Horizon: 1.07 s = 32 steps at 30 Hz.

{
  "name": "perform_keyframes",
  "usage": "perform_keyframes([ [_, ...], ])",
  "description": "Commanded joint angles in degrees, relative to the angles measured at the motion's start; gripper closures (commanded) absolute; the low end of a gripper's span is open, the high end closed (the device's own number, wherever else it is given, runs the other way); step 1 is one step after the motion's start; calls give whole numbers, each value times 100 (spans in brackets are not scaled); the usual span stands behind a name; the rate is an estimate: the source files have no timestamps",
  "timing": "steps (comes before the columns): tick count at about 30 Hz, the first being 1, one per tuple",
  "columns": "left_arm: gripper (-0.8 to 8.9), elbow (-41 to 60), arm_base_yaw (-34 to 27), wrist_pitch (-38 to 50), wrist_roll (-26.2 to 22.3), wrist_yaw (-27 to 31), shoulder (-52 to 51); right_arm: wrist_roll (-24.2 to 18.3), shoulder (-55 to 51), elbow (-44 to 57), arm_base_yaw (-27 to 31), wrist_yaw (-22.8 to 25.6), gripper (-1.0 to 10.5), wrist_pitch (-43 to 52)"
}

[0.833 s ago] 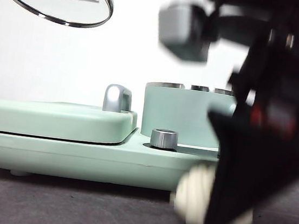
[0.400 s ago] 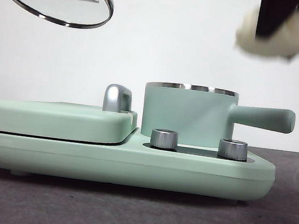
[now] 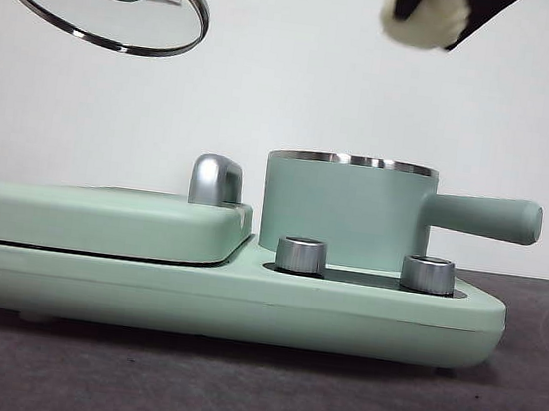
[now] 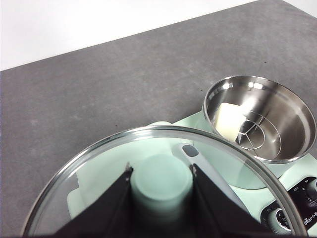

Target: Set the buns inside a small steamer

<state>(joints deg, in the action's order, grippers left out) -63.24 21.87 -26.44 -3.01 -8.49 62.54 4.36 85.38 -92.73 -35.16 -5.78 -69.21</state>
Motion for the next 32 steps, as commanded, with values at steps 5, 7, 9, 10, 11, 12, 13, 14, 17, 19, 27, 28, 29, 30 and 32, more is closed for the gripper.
perform_keyframes([
  [5, 803, -76, 22, 170, -52, -4, 33, -514, 1213, -868, 409, 26, 694, 17],
  [7, 803, -76, 22, 170, -52, -4, 33, -566, 1460, -990, 503, 24, 694, 31],
  [9, 803, -76, 22, 170, -52, -4, 33, -629, 1703, -1060, 584, 22, 693, 68],
  [10, 803, -76, 22, 170, -52, -4, 33, -649, 1777, -1069, 619, 22, 693, 94],
  [11, 803, -76, 22, 170, -52, -4, 33, -667, 1856, -1071, 647, 20, 693, 144],
  [12, 803, -76, 22, 170, -50, -4, 33, -693, 1947, -1073, 671, 22, 694, 219],
  [13, 803, -76, 22, 170, -48, -4, 33, -708, 2006, -1078, 688, 15, 694, 271],
  [14, 803, -76, 22, 170, -46, -4, 33, -739, 2081, -1080, 702, 9, 694, 337],
  [17, 803, -76, 22, 170, -39, -4, 33, -787, 2249, -1080, 728, -2, 694, 450],
  [19, 803, -76, 22, 170, -39, -4, 35, -787, 2358, -1080, 728, -20, 694, 492],
  [27, 803, -76, 22, 173, -39, -4, 37, -809, 2754, -1080, 721, -17, 694, 616],
  [28, 803, -76, 22, 173, -39, -4, 37, -828, 2802, -1080, 721, -17, 693, 634],
  [29, 803, -76, 22, 173, -39, -4, 37, -828, 2841, -1080, 721, -15, 693, 634],
  [30, 803, -76, 22, 173, -39, -4, 37, -831, 2861, -1080, 721, -13, 686, 645],
  [32, 803, -76, 22, 173, -39, -4, 37, -828, 2859, -1086, 708, -13, 578, 702],
])
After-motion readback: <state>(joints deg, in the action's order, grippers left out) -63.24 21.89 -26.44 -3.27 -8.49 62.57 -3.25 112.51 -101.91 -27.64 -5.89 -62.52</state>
